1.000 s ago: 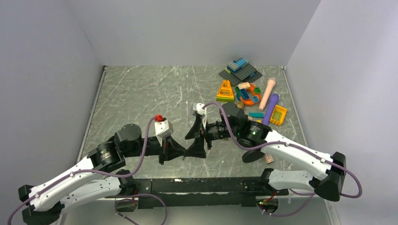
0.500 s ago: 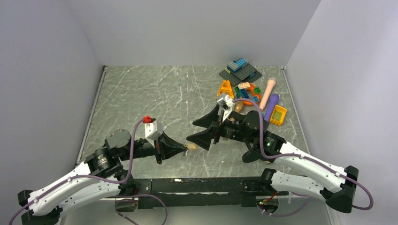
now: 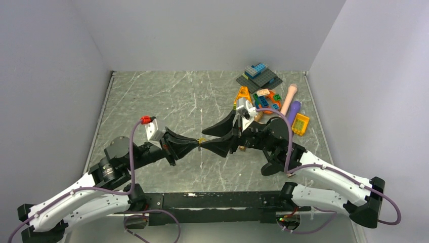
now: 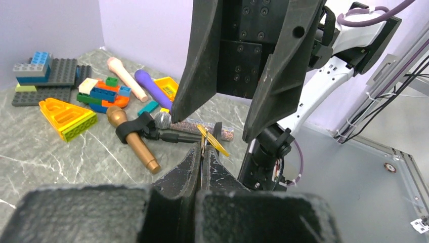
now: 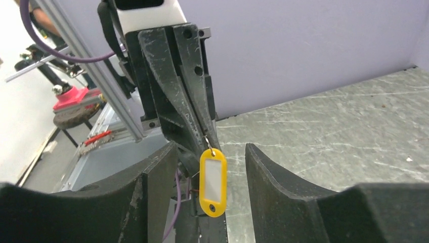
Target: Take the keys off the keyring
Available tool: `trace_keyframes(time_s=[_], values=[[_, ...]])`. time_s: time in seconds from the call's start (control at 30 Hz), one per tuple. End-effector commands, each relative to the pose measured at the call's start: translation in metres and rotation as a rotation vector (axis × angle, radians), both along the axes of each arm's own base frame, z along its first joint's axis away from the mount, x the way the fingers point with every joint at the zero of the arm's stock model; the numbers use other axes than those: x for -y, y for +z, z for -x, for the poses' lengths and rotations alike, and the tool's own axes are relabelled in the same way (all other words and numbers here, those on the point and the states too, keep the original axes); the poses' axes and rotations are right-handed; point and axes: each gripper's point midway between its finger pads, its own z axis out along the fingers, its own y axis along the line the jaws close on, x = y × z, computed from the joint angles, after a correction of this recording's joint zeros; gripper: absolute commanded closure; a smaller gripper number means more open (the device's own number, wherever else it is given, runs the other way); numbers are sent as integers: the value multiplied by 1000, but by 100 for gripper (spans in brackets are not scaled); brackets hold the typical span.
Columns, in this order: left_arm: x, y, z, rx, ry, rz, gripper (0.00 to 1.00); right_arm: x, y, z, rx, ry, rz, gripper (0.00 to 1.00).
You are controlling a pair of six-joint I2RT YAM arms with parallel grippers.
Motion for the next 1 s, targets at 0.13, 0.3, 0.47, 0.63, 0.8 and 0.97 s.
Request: trace_keyframes(time_s=[0.13,0.3,0.47,0.63,0.8,0.97], values=[[-8,45,2,102,8,96,100,4,47,15,199,75,-8,54],[-8,40,4,110,-4,82,100,0,44,13,194,90,19,62],[-6,39,7,119,-26,83,100,-3,40,9,185,82,37,66],[-5,38,6,118,-25,80,100,-6,36,10,186,99,46,71],[-2,37,5,113,-27,76,100,-6,36,10,185,102,47,77],[1,35,3,110,-27,66,100,-8,33,11,179,114,56,82]])
